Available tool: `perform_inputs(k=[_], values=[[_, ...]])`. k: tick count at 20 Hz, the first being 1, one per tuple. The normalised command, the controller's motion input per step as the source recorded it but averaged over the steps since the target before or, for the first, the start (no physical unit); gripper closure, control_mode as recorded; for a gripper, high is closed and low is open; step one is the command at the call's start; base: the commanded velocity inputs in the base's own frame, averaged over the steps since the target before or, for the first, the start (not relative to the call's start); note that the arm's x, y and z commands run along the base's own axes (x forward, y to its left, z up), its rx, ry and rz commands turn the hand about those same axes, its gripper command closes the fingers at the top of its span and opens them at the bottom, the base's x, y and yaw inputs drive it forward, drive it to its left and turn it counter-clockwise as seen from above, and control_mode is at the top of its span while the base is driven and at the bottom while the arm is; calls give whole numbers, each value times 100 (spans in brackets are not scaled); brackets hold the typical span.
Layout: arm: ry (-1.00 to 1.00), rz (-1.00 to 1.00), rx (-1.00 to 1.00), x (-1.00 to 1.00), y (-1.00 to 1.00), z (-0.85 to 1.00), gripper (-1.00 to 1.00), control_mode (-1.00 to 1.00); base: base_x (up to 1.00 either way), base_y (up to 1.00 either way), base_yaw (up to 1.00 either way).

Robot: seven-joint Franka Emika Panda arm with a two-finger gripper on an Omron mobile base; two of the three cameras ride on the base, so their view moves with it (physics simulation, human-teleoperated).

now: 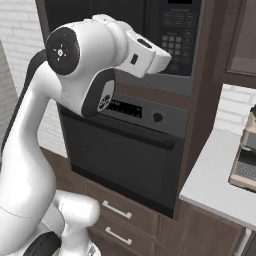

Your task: Pick the eggplant from the sink and place it in the bowl. Then pick the bowl and place it in the microwave. Then close the microwave door and press the start button.

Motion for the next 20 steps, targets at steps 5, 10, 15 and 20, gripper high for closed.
perform_inputs(k=[5,10,15,20], values=[[10,1,-19,-2,-5,0,100,-100,0,0,0],[23,8,-9,8,-2,-25,100,-100,0,0,0],[10,5,-6,4,0,-12,100,-100,0,0,0],[3,5,0,7,-3,0,100,-100,0,0,0]])
